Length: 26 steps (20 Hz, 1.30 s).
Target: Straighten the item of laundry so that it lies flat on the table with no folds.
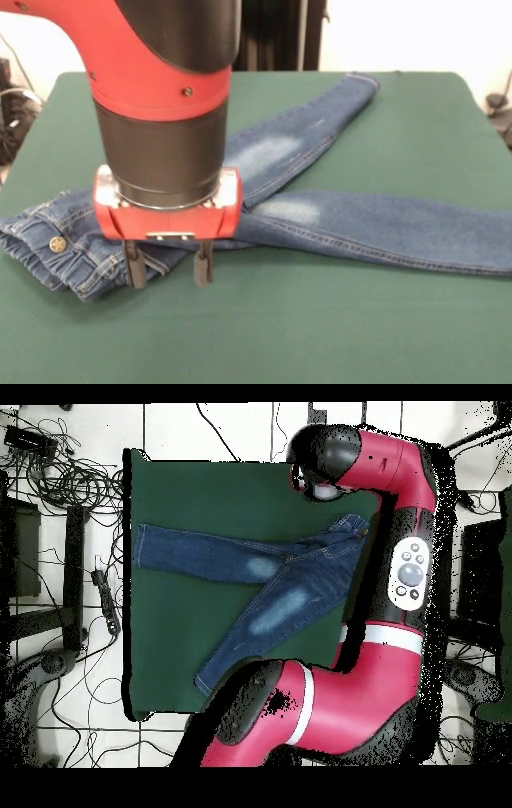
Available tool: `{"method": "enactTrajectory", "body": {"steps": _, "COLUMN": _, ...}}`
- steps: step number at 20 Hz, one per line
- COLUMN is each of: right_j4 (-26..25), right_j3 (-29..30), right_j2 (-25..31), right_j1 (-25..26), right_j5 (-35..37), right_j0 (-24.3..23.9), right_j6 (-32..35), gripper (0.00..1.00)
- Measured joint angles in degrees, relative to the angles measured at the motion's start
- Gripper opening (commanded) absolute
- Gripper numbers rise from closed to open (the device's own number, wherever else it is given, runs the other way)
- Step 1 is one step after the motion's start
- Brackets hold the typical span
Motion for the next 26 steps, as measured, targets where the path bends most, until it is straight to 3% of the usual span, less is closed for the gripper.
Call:
{"method": "enactTrajectory", "body": {"steps": 10, "right_j4": -0.3, "right_j3": 0.2, "right_j2": 0.0, "right_j1": -1.17, "right_j5": 0.01, "right_j0": -1.1, "right_j6": 0.0, "gripper": 1.0}}
{"method": "enactTrajectory", "body": {"steps": 19, "right_j4": -0.63, "right_j3": 1.16, "right_j2": -0.75, "right_j1": -6.68, "right_j5": 0.02, "right_j0": -4.55, "right_j6": 0.0, "gripper": 1.0}}
{"method": "enactTrajectory", "body": {"steps": 26, "right_j4": -0.86, "right_j3": 6.72, "right_j2": -4.01, "right_j1": -11.87, "right_j5": -2.22, "right_j0": -5.89, "right_j6": 0.0, "gripper": 1.0}}
